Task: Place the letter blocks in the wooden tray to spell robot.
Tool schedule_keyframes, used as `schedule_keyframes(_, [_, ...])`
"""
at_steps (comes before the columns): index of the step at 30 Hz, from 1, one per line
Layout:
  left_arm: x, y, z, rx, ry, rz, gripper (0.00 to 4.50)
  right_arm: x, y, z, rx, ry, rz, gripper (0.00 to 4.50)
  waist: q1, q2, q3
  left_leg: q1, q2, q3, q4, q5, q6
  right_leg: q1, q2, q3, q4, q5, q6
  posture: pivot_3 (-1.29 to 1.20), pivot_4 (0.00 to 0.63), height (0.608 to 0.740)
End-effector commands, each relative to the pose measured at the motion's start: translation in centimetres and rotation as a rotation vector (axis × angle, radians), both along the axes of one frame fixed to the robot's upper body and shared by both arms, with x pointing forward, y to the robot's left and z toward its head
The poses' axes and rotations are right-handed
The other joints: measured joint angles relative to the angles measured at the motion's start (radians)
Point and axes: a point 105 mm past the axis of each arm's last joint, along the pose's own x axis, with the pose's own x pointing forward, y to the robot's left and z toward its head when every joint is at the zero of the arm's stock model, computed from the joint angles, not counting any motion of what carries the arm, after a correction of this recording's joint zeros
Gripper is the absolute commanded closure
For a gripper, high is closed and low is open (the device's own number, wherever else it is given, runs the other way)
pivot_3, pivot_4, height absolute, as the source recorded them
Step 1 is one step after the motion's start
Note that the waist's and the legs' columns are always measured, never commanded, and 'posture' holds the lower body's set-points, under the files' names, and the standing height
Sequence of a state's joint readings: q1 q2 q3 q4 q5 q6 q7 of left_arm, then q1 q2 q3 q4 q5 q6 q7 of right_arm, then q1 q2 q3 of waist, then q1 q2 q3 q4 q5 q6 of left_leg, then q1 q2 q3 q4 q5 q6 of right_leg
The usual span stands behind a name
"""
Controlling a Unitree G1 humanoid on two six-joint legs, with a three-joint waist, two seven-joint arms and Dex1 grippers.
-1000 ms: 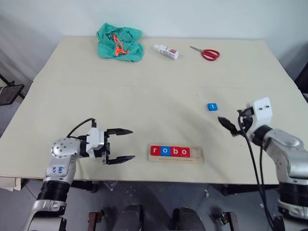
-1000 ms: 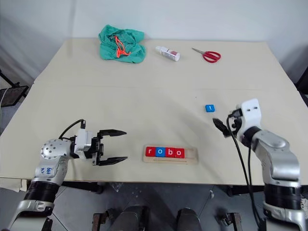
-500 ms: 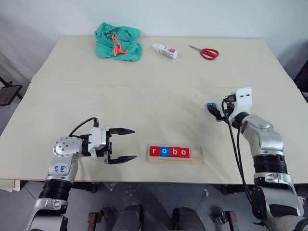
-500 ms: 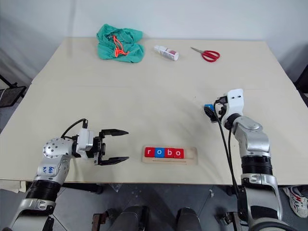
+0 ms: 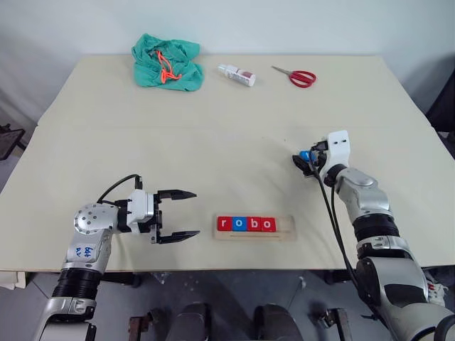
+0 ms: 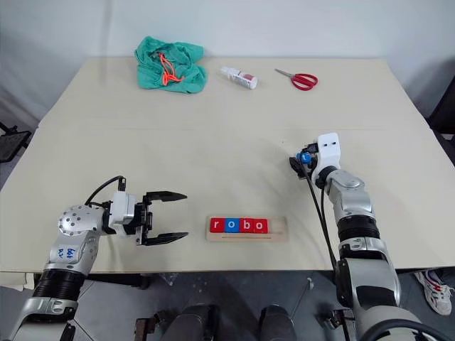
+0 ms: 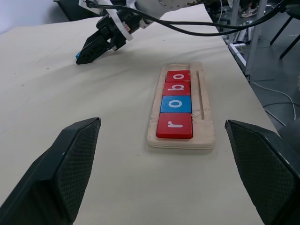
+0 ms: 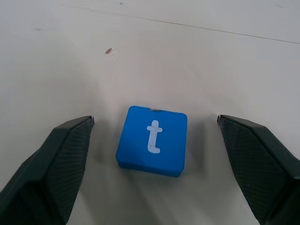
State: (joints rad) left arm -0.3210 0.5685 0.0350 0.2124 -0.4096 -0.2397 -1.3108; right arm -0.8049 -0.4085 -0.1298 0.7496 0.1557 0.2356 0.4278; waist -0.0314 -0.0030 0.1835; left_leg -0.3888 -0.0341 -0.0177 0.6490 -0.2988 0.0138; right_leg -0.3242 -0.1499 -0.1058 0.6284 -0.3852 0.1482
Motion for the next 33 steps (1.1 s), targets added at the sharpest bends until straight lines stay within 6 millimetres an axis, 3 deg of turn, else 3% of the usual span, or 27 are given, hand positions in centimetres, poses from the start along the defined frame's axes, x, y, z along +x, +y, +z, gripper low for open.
schedule_keyframes(1, [-0.2, 0.4, 0.8, -0.007, -0.03, 0.013, 0.0, -0.3, 0.3, -0.4, -0.007, 0.001, 0.013, 1.62, 0.002, 0.0, 0.0, 0.0, 0.0, 0.0, 0.0, 0.0, 0.0, 0.0, 0.0, 0.0, 0.0, 0.0, 0.0, 0.0, 0.15, 0.74])
schedule_keyframes(5, [-0.1, 0.5, 0.7, -0.006, -0.029, 0.013, 0.0, -1.0, 0.5, 0.2, -0.002, -0.022, 0.036, 3.0, 0.004, 0.0, 0.0, 0.0, 0.0, -0.001, 0.001, 0.0, 0.0, 0.0, 0.0, 0.0, 0.0, 0.0, 0.0, 0.0, 0.15, 0.74])
schedule_keyframes(8, [0.1, 0.3, 0.7, -0.008, -0.026, 0.005, 0.0, -3.2, 0.7, 2.8, 0.025, -0.104, 0.06, 3.0, 0.005, 0.0, 0.0, -0.001, 0.0, -0.002, 0.0, 0.0, 0.0, 0.0, 0.0, 0.0, 0.001, 0.0, 0.0, 0.0, 0.15, 0.74])
schedule_keyframes(13, [0.0, 0.2, 0.6, -0.008, -0.021, -0.014, 0.0, -7.5, 0.7, 3.9, 0.033, -0.106, 0.076, 3.0, 0.008, 0.001, 0.0, -0.001, -0.001, -0.001, 0.0, 0.0, 0.0, -0.001, 0.0, 0.001, 0.001, 0.0, 0.0, 0.0, 0.15, 0.74])
schedule_keyframes(19, [0.0, 0.1, 0.6, 0.001, -0.014, -0.037, 0.0, -13.8, 0.6, 2.7, 0.046, -0.002, 0.032, 3.0, 0.029, 0.001, 0.0, -0.001, -0.001, -0.001, 0.0, 0.0, 0.0, 0.0, 0.0, 0.001, 0.0, 0.0, 0.0, 0.0, 0.15, 0.74])
schedule_keyframes(23, [0.0, 0.1, 0.6, 0.004, -0.012, -0.046, 0.0, -15.7, 0.9, 2.6, 0.074, 0.024, -0.024, 3.0, 0.03, 0.001, 0.0, 0.0, -0.001, 0.001, 0.001, 0.0, 0.0, 0.0, 0.0, 0.003, 0.0, 0.0, 0.0, 0.0, 0.15, 0.74])
schedule_keyframes(26, [0.2, 0.1, 0.7, 0.007, -0.013, -0.053, 0.0, -17.6, 1.2, 1.0, 0.108, 0.086, -0.079, 3.0, 0.035, 0.001, 0.0, 0.0, 0.0, 0.0, 0.0, 0.0, 0.0, 0.0, 0.001, 0.003, 0.0, 0.0, 0.0, 0.0, 0.15, 0.74])
schedule_keyframes(33, [0.3, 0.0, 0.7, 0.009, -0.012, -0.058, 0.0, -18.9, 1.3, -0.5, 0.126, 0.139, -0.13, 3.0, 0.031, 0.001, 0.0, 0.0, -0.002, 0.0, 0.0, 0.0, 0.0, 0.0, -0.001, 0.004, 0.001, 0.0, 0.0, 0.0, 0.15, 0.74])
